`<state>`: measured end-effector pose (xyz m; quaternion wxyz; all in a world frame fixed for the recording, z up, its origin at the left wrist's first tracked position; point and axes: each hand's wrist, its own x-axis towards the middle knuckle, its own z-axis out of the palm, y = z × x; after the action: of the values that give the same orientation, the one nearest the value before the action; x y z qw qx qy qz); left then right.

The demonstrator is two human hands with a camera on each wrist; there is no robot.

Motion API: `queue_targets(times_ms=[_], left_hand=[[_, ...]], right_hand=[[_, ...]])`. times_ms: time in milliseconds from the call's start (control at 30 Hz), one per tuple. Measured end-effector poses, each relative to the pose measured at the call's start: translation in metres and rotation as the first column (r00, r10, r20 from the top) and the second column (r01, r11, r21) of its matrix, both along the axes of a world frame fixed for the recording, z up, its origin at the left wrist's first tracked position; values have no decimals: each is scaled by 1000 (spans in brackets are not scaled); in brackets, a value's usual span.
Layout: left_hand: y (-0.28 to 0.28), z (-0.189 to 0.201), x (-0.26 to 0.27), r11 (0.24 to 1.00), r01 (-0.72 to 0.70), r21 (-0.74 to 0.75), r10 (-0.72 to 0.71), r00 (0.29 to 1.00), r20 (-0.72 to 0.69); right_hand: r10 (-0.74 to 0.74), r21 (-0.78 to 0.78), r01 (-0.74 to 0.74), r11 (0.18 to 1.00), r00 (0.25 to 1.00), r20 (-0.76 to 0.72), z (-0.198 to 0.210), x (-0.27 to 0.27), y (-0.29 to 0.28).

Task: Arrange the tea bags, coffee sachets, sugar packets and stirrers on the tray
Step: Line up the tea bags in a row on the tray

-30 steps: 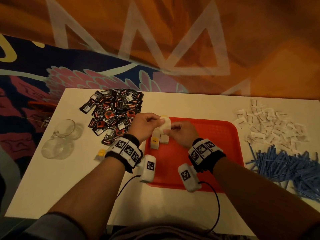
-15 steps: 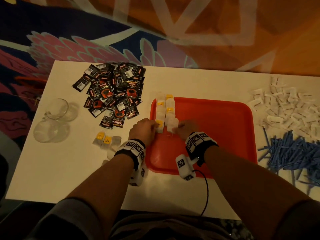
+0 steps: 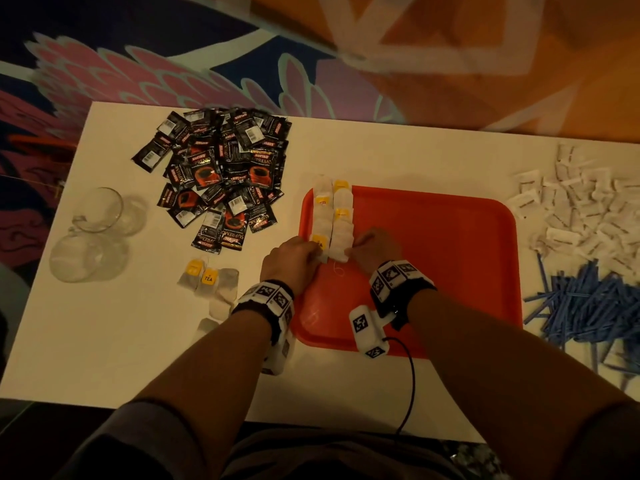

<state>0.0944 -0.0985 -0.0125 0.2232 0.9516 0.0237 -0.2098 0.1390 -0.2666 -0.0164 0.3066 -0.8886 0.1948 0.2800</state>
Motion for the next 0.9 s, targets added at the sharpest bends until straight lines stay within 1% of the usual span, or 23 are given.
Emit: queue_targets(times_ms=[67,267,367,433,467,500,567,633,667,733,800,833,900], left_hand=[[0,0,0,1000,2,-1,-2,1000,1],[1,-3,-3,1000,26,4,-26,1000,1],[0,-4,-4,1000,27,-15,-26,999,31],[0,-4,-6,999,27,-35,-25,998,66],[-1,-5,-7,998,43,-37,-41,996,74],[-1,-5,-8,997,74,-27,-72,995,65],[-3,-6,-9,987,157,20,-157,988,1],[-6,-6,-8,976,208,62,-205,977,-53],[-6,-6,-8,977,206,60,-203,978,-56],[-7,-6,-10,983,180,27,-179,983,-36],[-8,-5,-15,992,124,-20,-124,992,6],[-8,-4,-16,995,71,-64,-69,997,32],[-8,-1,-13,975,-96,-200,106,994,37]], right_hand=[[2,31,-3,1000,1000,19,-2,-1,-1],[81,80,-88,993,993,90,-4,-9,-1],[53,71,-62,996,992,118,-3,-11,-2],[-5,52,-3,999,989,147,-3,-11,-2],[-20,52,13,999,989,144,-3,-10,-2],[-6,58,-1,998,991,131,-3,-10,-1],[55,100,-63,993,995,82,-4,-10,0],[45,174,-47,984,999,15,-7,-8,2],[31,174,-30,984,1000,1,-8,-7,4],[15,132,-16,991,1000,8,-14,-3,8],[80,104,-79,991,997,-9,-21,-1,10],[122,98,-118,988,992,-31,-23,1,11],[151,92,-145,985,987,-63,-19,1,12]])
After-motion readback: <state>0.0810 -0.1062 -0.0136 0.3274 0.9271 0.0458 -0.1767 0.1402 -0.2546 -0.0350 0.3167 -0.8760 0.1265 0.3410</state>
